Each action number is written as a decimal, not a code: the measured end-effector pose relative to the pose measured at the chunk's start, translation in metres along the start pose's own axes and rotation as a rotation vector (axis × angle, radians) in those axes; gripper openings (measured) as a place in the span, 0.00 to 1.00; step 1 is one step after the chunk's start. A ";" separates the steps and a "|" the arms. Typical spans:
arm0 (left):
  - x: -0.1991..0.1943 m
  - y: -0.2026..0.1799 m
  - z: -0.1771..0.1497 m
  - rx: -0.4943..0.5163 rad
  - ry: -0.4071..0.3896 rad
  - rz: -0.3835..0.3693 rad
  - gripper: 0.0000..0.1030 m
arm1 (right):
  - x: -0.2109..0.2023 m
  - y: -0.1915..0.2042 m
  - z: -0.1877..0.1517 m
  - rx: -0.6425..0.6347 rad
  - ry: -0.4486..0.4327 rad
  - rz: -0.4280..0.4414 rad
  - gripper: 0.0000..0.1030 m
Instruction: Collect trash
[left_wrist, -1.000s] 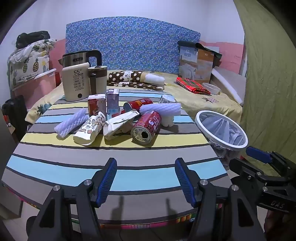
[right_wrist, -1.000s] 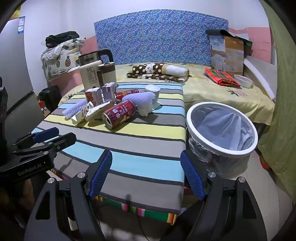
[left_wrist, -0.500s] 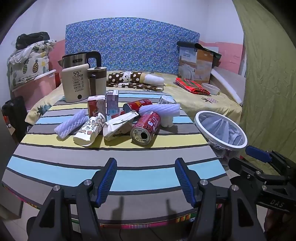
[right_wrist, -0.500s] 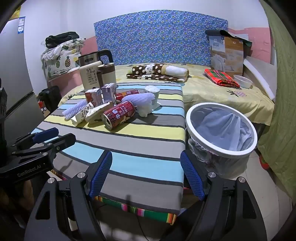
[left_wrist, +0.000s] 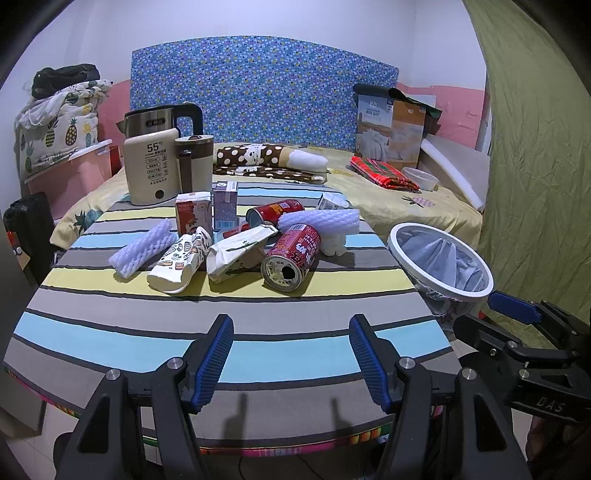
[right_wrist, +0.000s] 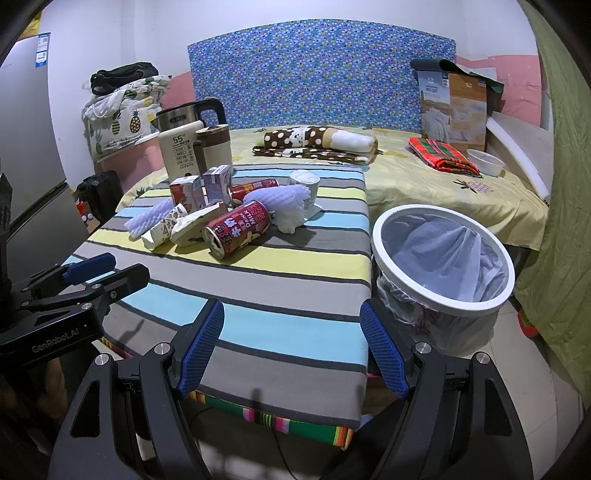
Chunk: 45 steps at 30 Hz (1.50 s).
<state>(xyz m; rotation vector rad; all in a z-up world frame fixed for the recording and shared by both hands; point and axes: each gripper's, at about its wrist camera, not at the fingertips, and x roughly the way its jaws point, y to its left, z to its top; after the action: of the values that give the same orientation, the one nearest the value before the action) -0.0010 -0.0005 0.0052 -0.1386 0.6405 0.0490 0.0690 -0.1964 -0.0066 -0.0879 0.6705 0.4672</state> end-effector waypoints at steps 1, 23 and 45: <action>0.000 0.000 0.000 0.000 0.000 -0.001 0.63 | -0.001 0.001 0.000 0.000 0.000 -0.001 0.75; -0.001 -0.001 0.001 0.001 -0.004 0.001 0.63 | 0.001 0.000 0.000 -0.001 0.000 -0.003 0.75; -0.003 -0.001 0.003 0.002 -0.005 -0.002 0.63 | -0.001 -0.001 -0.001 0.001 0.004 -0.003 0.75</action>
<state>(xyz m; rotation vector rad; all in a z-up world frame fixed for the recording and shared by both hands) -0.0008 -0.0014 0.0096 -0.1370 0.6351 0.0466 0.0686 -0.1979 -0.0070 -0.0888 0.6742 0.4643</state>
